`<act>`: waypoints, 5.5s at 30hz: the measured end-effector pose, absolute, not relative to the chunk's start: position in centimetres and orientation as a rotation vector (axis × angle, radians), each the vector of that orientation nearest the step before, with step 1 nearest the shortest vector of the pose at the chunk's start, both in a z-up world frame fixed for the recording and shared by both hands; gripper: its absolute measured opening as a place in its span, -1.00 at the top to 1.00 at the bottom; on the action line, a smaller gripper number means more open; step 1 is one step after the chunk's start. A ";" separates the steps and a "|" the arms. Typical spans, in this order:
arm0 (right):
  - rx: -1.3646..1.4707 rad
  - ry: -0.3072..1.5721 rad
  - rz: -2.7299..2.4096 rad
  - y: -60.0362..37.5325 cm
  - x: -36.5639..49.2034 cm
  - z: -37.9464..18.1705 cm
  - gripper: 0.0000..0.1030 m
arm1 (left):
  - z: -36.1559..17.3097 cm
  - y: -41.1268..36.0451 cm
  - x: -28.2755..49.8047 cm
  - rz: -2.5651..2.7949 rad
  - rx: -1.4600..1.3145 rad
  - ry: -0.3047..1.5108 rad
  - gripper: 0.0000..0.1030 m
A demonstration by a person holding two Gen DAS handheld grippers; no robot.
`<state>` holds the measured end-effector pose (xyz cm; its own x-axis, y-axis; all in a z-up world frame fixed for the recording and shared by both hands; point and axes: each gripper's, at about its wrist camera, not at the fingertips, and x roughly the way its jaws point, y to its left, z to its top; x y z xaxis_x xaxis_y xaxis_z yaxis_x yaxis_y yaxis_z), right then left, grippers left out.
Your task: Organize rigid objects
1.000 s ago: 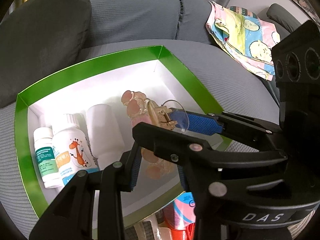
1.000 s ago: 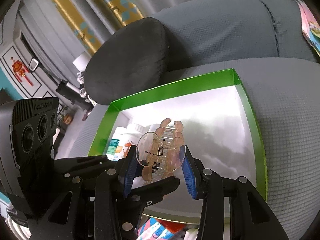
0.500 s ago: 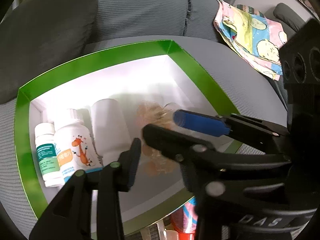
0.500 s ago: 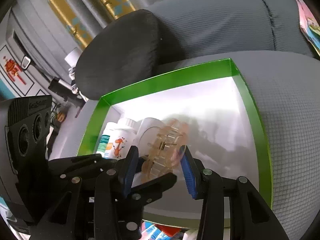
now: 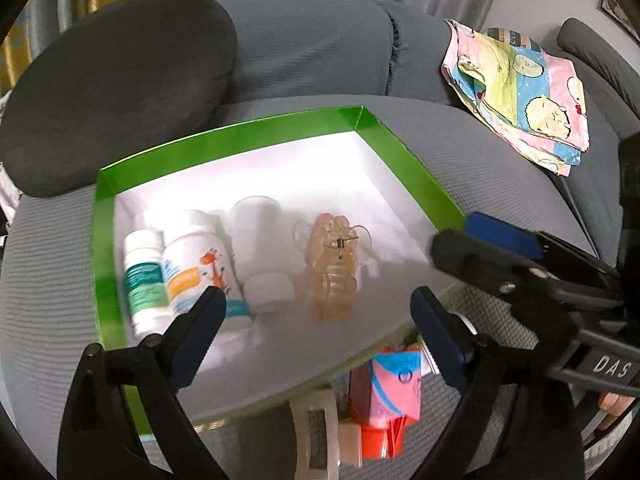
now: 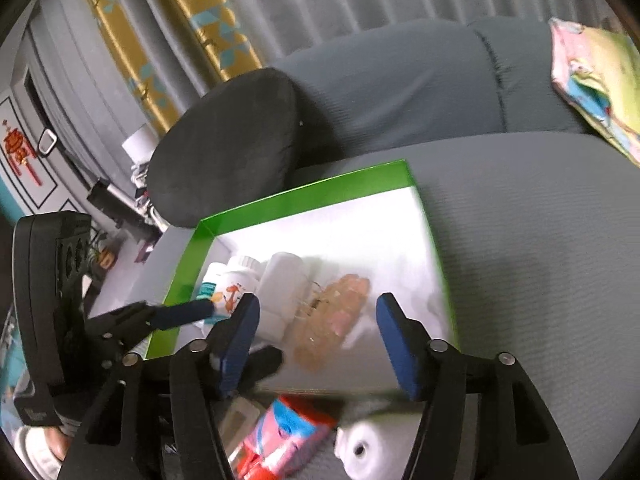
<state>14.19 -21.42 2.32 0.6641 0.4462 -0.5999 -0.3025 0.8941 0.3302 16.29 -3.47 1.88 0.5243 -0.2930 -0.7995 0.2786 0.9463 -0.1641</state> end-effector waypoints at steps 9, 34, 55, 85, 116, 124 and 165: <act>0.183 0.691 0.365 -23.2 9.2 3.4 -0.58 | 3.6 -3.3 12.0 -0.304 0.022 0.893 -0.97; 0.238 0.719 0.350 -25.9 -0.4 2.9 -0.58 | 6.4 -4.0 0.0 -0.202 0.060 0.787 -0.97; 0.187 0.725 0.321 -27.1 -2.0 0.8 -0.58 | 4.5 -7.0 -1.9 -0.199 0.078 0.851 -0.97; 0.229 0.805 0.357 -29.3 1.5 -3.4 -0.59 | 1.6 -11.1 1.2 -0.317 -0.038 1.013 -0.97; 0.166 0.834 0.575 -27.5 9.5 -6.6 -0.59 | -2.5 -13.8 11.4 -0.347 -0.420 1.213 -0.87; 0.201 0.830 0.634 -26.8 11.3 -6.9 -0.59 | -4.3 -11.9 12.2 -0.309 -0.547 1.266 -0.33; -0.004 0.560 0.728 -20.7 2.2 0.8 0.57 | 5.5 -11.0 5.0 -0.473 -0.158 0.923 0.10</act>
<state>2.17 -20.75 0.84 0.6067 0.6290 -0.4861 -0.6310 0.7530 0.1867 4.98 -11.03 5.52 0.5097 -0.4575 -0.7286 0.3242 0.8866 -0.3299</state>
